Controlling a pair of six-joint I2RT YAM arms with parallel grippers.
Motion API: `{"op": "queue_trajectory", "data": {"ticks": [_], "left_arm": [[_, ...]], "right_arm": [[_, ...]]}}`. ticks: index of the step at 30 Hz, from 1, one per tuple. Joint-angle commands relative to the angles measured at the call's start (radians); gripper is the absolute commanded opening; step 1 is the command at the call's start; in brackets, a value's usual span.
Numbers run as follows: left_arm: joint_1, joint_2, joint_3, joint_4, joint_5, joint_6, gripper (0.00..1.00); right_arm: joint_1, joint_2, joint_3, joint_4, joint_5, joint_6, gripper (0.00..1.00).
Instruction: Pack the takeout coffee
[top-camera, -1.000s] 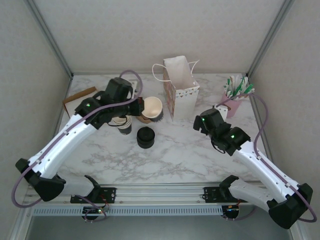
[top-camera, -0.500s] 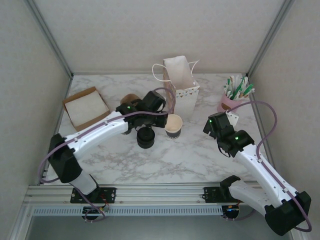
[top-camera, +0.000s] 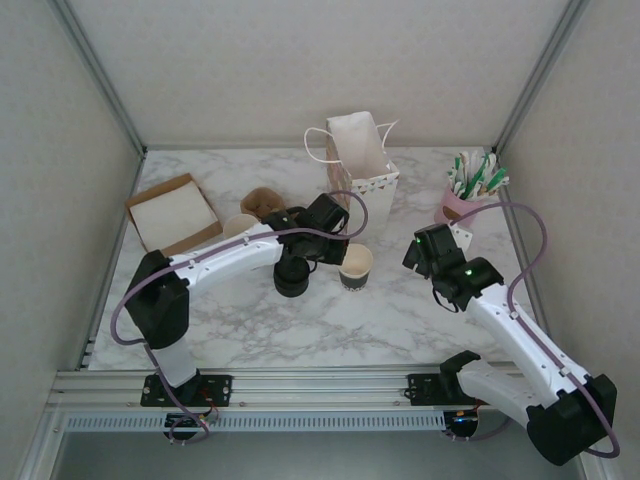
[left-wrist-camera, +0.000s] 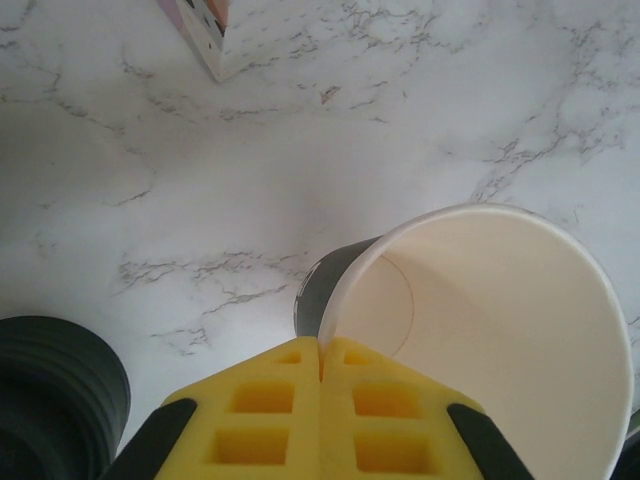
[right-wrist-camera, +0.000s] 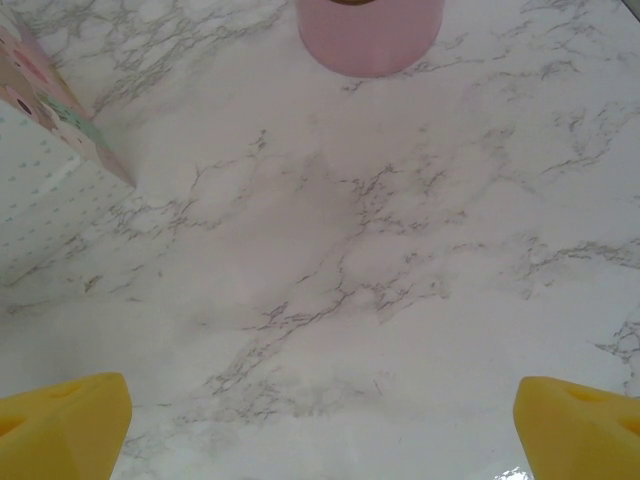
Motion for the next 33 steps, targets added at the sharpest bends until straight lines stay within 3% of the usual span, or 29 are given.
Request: {"op": "queue_trajectory", "data": {"ticks": [1,15,20,28,33], "left_arm": [[-0.010,0.021,-0.017,0.032,0.019,-0.017,0.00],[-0.016,0.045,-0.036,0.049,0.026,-0.024,0.01],[-0.020,0.044,-0.032,0.048,0.027,-0.026,0.12],[-0.020,0.025,-0.034,0.059,0.044,-0.033,0.20],[-0.018,-0.009,-0.040,0.063,0.026,-0.040,0.39]], "right_arm": [[-0.008,0.010,-0.011,0.017,-0.010,0.009,0.99],[-0.012,0.028,-0.010,0.024,-0.025,0.009,0.99],[-0.011,0.029,-0.013,0.025,-0.031,0.008,0.99],[-0.012,0.021,-0.008,0.025,-0.041,-0.006,0.99],[-0.011,0.011,0.001,0.027,-0.054,-0.024,0.99]]}}
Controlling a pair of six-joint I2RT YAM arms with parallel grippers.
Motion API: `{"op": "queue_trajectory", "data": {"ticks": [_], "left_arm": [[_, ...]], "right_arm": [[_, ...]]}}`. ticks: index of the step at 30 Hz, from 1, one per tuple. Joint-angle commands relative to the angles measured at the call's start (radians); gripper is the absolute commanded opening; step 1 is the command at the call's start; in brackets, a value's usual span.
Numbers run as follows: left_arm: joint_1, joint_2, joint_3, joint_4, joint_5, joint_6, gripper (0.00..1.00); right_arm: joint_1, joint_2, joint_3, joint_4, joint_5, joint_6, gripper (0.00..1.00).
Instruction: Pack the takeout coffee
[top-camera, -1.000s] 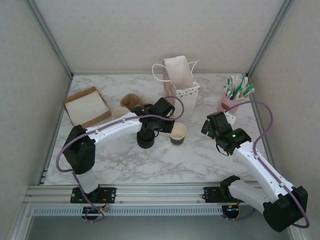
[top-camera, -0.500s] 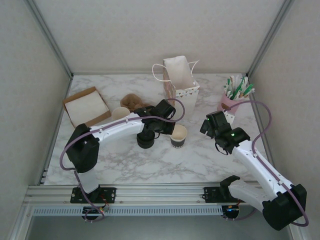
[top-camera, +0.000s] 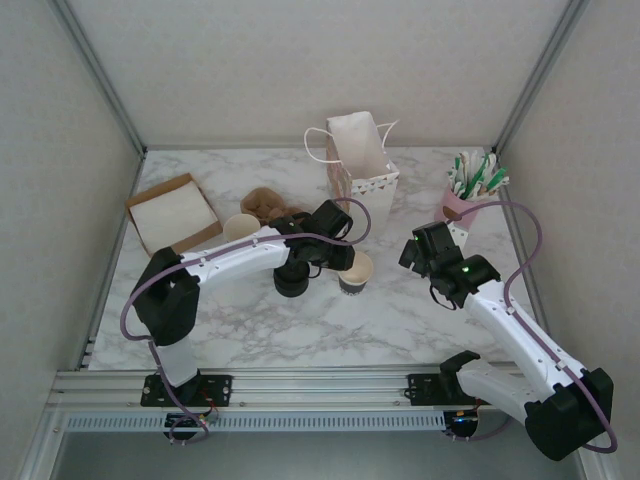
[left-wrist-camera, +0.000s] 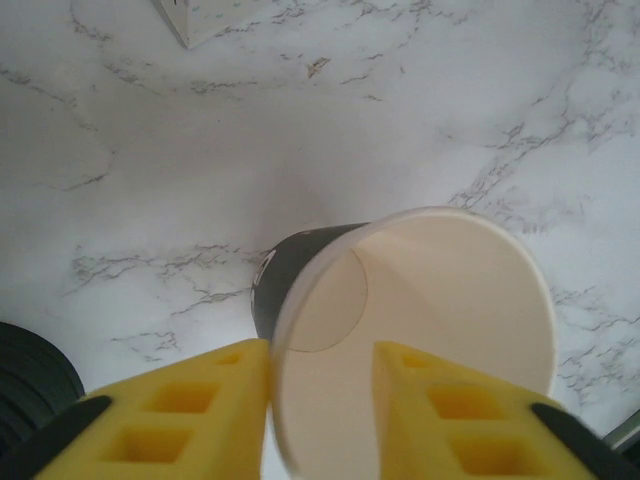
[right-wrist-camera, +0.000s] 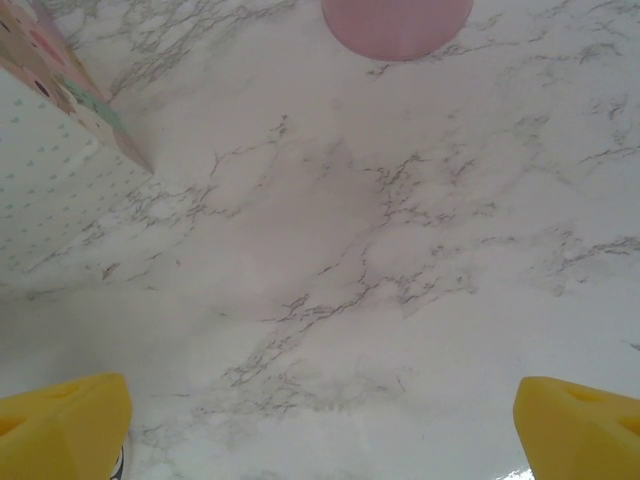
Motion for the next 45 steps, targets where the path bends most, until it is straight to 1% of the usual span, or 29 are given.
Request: {"op": "queue_trajectory", "data": {"ticks": [1,7,8,9,10,14,18,21,23,25,27,29,30,32,35,37,41,42,45], "left_arm": [[-0.004,-0.057,-0.021,0.021,0.000,-0.011,0.43],[0.008,-0.156,-0.077,0.079,0.041,-0.021,0.81],[0.008,-0.176,-0.089,0.089,0.047,-0.022,0.90],[0.010,-0.198,-0.100,0.095,0.048,-0.024,0.97],[0.010,-0.219,-0.111,0.102,0.048,-0.024,0.99],[0.014,-0.318,-0.170,0.143,0.039,-0.048,1.00],[0.015,-0.433,-0.254,0.195,-0.030,-0.090,1.00],[0.015,-0.542,-0.337,0.222,-0.132,-0.145,1.00],[0.015,-0.619,-0.404,0.238,-0.230,-0.180,1.00],[0.015,-0.687,-0.471,0.250,-0.303,-0.174,1.00],[0.017,-0.747,-0.534,0.267,-0.342,-0.169,1.00],[0.024,-0.790,-0.578,0.268,-0.384,-0.192,1.00],[0.032,-0.805,-0.594,0.267,-0.387,-0.197,1.00],[0.054,-0.829,-0.624,0.265,-0.370,-0.213,1.00],[0.098,-0.886,-0.695,0.297,-0.312,-0.232,1.00],[0.151,-0.935,-0.758,0.341,-0.230,-0.255,1.00],[0.308,-0.997,-0.879,0.420,-0.003,-0.301,0.99],[0.334,-1.002,-0.900,0.436,0.045,-0.309,1.00],[0.382,-1.011,-0.942,0.465,0.132,-0.322,1.00]], "right_arm": [[-0.007,-0.017,0.003,0.002,-0.012,-0.022,0.99],[-0.006,-0.025,0.033,-0.011,-0.075,-0.110,0.99],[-0.007,-0.026,0.039,-0.016,-0.087,-0.118,0.99],[-0.007,-0.028,0.042,-0.016,-0.101,-0.130,0.99],[-0.007,-0.032,0.044,-0.017,-0.113,-0.138,0.99],[-0.006,-0.062,0.050,-0.009,-0.159,-0.154,0.99],[-0.007,-0.070,0.087,-0.018,-0.211,-0.172,0.99],[-0.001,-0.056,0.125,-0.025,-0.257,-0.191,0.99],[0.005,-0.034,0.150,-0.018,-0.291,-0.201,0.99],[0.026,-0.002,0.178,-0.002,-0.327,-0.215,0.99],[0.063,0.039,0.212,0.010,-0.341,-0.228,0.99],[0.103,0.086,0.251,0.012,-0.338,-0.233,0.99],[0.125,0.116,0.271,0.011,-0.337,-0.236,0.99],[0.167,0.177,0.325,-0.004,-0.327,-0.239,0.99],[0.247,0.268,0.411,-0.038,-0.292,-0.257,0.99],[0.302,0.329,0.465,-0.061,-0.270,-0.266,0.99],[0.373,0.446,0.563,-0.093,-0.269,-0.276,0.99],[0.387,0.476,0.590,-0.104,-0.269,-0.278,0.99],[0.418,0.550,0.657,-0.129,-0.277,-0.281,0.99]]}}
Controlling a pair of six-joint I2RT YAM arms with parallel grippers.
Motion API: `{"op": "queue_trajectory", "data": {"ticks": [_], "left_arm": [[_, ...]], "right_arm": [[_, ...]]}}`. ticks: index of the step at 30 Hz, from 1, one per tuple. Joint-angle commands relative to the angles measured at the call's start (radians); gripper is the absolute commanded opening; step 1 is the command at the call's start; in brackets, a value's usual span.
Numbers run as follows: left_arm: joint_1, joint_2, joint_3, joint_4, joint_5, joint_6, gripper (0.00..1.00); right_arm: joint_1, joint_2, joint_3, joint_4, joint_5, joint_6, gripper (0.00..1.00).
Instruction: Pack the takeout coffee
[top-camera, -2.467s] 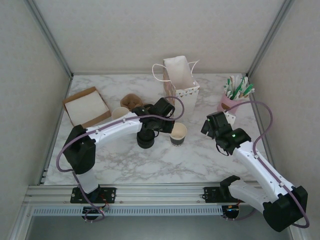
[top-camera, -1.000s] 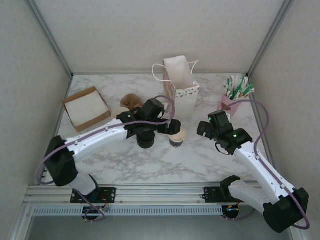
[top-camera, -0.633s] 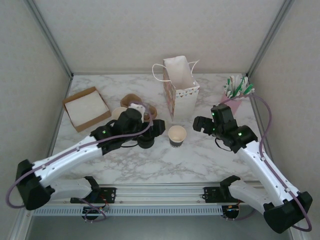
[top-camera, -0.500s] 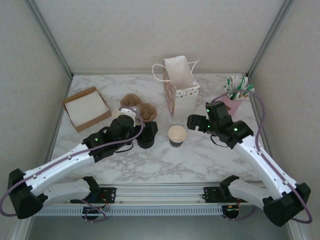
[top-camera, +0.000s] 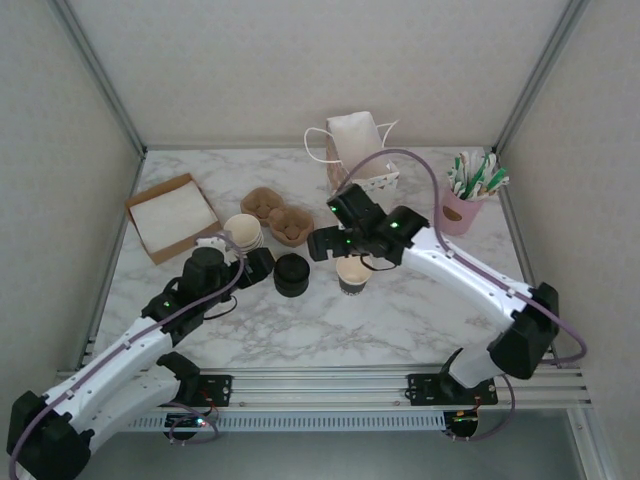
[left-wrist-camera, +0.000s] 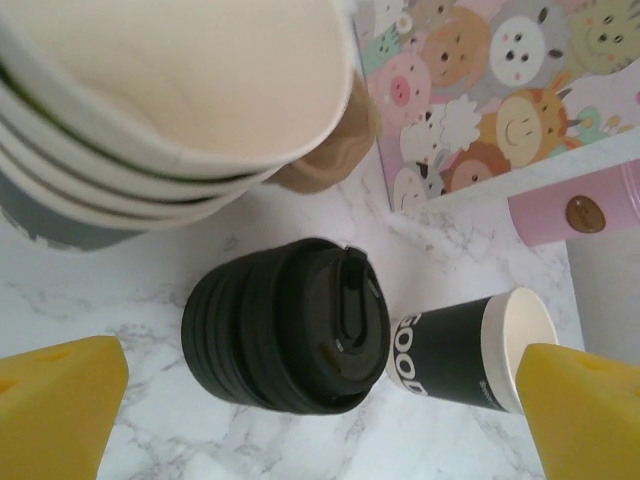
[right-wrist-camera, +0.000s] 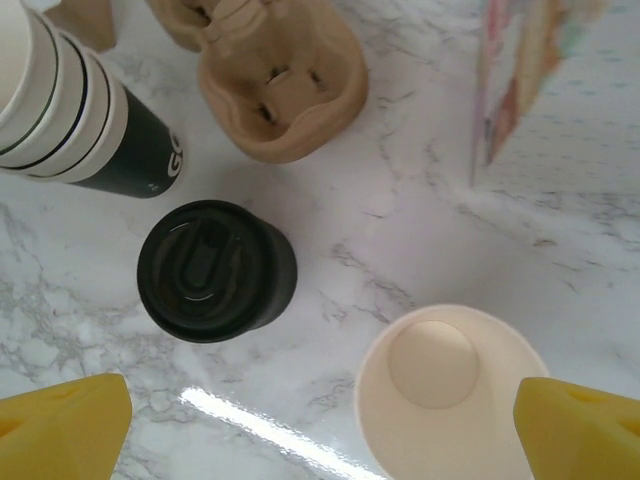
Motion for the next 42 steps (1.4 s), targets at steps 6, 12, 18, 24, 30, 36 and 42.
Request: {"op": "queue_trajectory", "data": {"ticks": [6,12,18,24,30,36,42], "left_arm": [[0.159,-0.029,-0.134,0.138,0.335,-0.085,0.97],[0.234,-0.030,-0.170,0.120,0.414,-0.072,0.80],[0.260,-0.007,-0.184,0.120,0.464,-0.047,0.64],[0.279,0.033,-0.187,0.124,0.500,-0.019,0.53],[0.284,0.069,-0.189,0.135,0.512,-0.004,0.49],[0.289,0.084,-0.192,0.144,0.510,0.008,0.49],[0.289,0.096,-0.205,0.162,0.509,0.012,0.49]], "right_arm": [[0.041,0.185,0.158,-0.077,-0.066,-0.001,0.99],[0.040,0.321,0.255,-0.101,-0.145,0.016,0.99],[0.043,0.426,0.317,-0.108,-0.185,0.023,0.97],[0.042,0.495,0.355,-0.114,-0.200,0.022,0.95],[0.043,0.532,0.366,-0.114,-0.200,0.023,0.93],[0.042,0.560,0.376,-0.110,-0.209,0.024,0.92],[0.042,0.590,0.400,-0.115,-0.222,0.027,0.90]]}}
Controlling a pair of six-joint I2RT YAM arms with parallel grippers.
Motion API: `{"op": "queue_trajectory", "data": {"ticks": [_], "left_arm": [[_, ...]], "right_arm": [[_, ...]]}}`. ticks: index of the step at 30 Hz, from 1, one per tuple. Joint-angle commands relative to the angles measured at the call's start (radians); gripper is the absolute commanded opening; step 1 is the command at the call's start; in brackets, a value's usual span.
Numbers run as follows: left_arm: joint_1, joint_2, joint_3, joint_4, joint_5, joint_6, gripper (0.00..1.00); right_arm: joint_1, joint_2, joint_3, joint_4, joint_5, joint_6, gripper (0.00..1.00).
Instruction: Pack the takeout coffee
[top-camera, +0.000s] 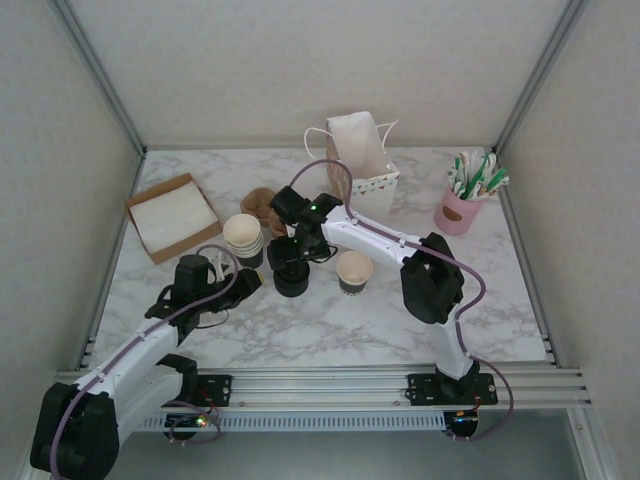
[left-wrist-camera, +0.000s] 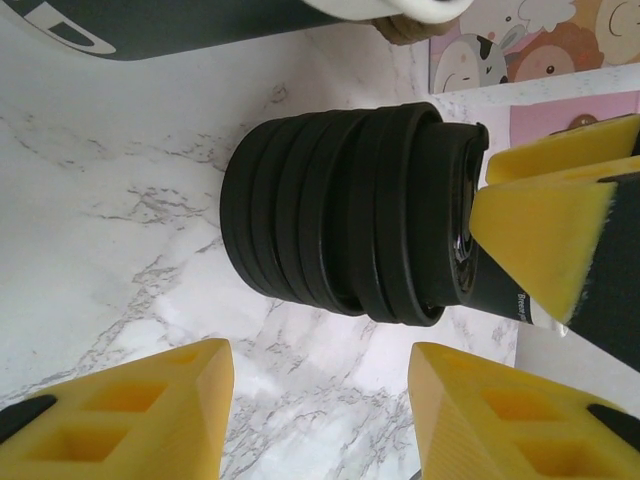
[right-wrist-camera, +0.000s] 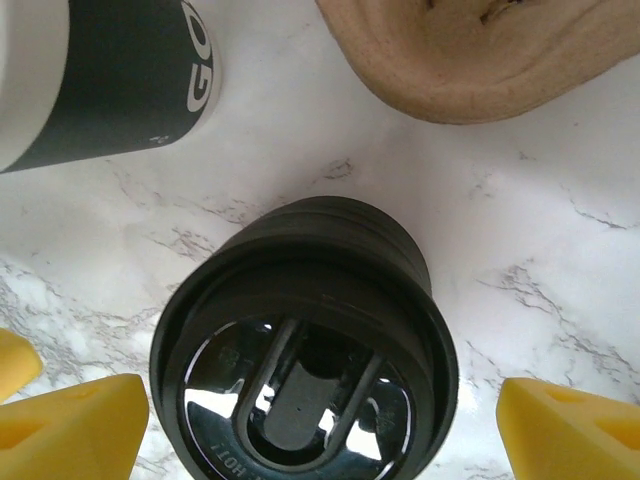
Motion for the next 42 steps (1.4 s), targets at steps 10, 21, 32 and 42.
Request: {"op": "queue_trajectory", "data": {"ticks": [10,21,32,42], "left_arm": [[0.013,0.031,-0.013,0.055,0.022,0.031,0.49],[0.012,0.058,-0.012,0.063,0.032,0.045,0.50],[0.012,0.060,-0.013,0.065,0.035,0.048,0.50],[0.013,0.079,-0.021,0.104,0.059,0.035,0.50]], "right_arm": [[0.009,0.043,0.048,-0.037,-0.027,0.010,0.88],[0.012,0.057,0.049,-0.046,-0.031,0.012,0.86],[0.019,0.068,0.067,-0.060,-0.032,0.009,0.83],[0.026,0.072,0.071,-0.075,-0.018,0.010,0.81]]}}
